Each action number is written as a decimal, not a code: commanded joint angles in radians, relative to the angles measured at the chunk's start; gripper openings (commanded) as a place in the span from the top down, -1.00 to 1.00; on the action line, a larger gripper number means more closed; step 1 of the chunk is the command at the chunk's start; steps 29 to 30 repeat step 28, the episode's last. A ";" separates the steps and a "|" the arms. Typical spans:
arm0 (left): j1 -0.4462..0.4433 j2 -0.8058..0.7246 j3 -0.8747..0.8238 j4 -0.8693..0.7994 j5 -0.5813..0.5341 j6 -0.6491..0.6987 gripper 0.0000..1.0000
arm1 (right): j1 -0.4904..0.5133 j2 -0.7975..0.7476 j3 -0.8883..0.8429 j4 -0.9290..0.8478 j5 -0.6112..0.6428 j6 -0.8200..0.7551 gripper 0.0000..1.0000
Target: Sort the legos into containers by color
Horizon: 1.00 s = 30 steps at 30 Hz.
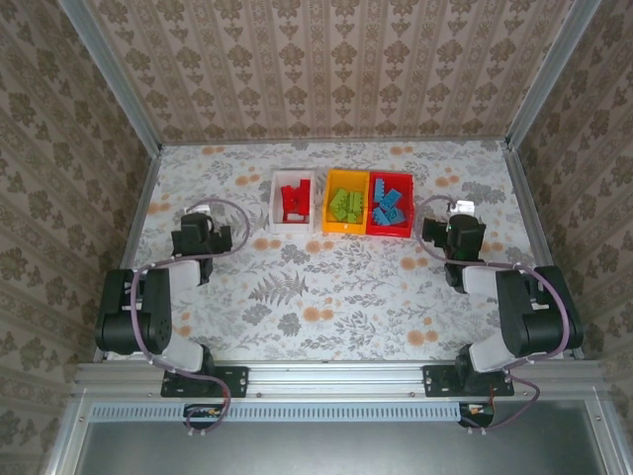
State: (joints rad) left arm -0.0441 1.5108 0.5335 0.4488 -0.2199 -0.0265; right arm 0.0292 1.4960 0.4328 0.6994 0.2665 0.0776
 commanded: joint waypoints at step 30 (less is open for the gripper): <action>0.002 0.028 -0.146 0.441 0.029 0.040 -1.00 | 0.018 0.038 -0.054 0.219 -0.030 -0.019 -0.99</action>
